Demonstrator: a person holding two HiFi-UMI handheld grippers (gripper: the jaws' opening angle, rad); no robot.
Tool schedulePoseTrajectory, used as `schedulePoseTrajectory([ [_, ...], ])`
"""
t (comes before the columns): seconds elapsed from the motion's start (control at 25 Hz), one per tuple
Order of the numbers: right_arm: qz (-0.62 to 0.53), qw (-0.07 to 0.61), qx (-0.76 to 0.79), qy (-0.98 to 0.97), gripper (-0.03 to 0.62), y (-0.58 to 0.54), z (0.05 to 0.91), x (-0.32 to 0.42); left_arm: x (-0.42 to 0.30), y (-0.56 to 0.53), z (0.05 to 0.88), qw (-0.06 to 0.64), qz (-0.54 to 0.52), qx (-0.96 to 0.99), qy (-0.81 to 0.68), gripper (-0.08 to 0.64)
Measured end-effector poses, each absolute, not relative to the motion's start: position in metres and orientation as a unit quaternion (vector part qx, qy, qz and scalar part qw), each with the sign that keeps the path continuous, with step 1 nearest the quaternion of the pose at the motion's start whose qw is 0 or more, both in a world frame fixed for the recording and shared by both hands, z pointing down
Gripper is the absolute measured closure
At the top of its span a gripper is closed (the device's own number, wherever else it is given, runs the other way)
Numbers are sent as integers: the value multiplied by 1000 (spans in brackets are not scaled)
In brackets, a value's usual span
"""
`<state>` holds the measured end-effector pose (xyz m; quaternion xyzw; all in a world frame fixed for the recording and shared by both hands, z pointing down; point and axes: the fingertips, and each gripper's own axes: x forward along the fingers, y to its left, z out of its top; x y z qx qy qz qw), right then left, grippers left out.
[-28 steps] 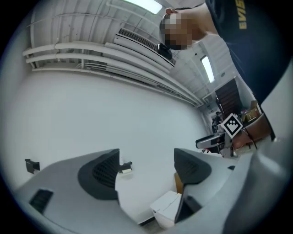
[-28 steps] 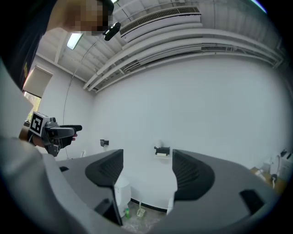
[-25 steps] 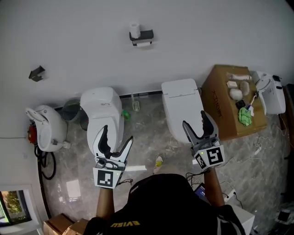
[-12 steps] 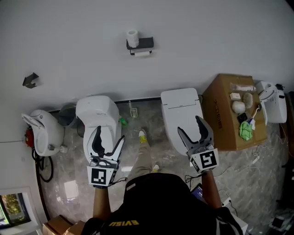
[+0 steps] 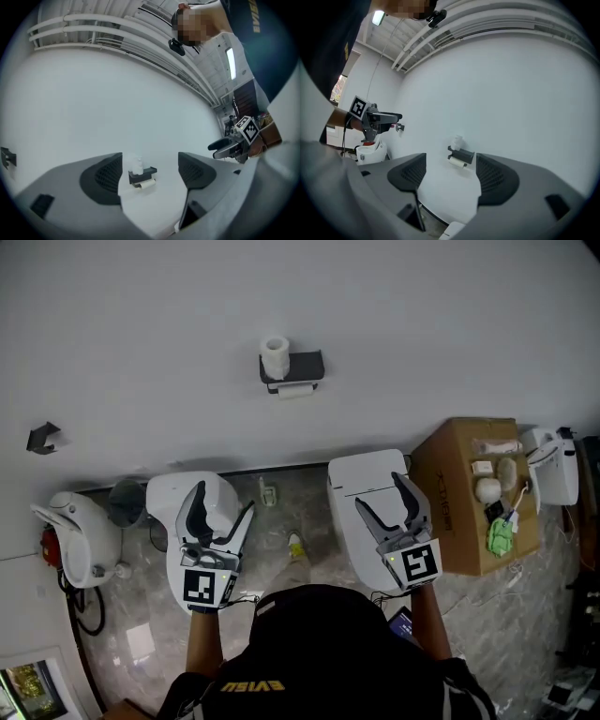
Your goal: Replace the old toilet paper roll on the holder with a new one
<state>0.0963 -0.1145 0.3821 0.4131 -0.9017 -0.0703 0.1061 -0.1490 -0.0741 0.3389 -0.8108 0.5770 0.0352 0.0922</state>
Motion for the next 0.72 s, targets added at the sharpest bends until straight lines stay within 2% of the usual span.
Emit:
schedulePoseTrajectory([
  [0.28,-90,102,430,-893,267,-187,378,61,-176,-157,346,83,41,-823,560,180],
  [0.72,-121,115,420,-892,267,-231,396,40,-180,-206,383,52,47,-827,559,180],
])
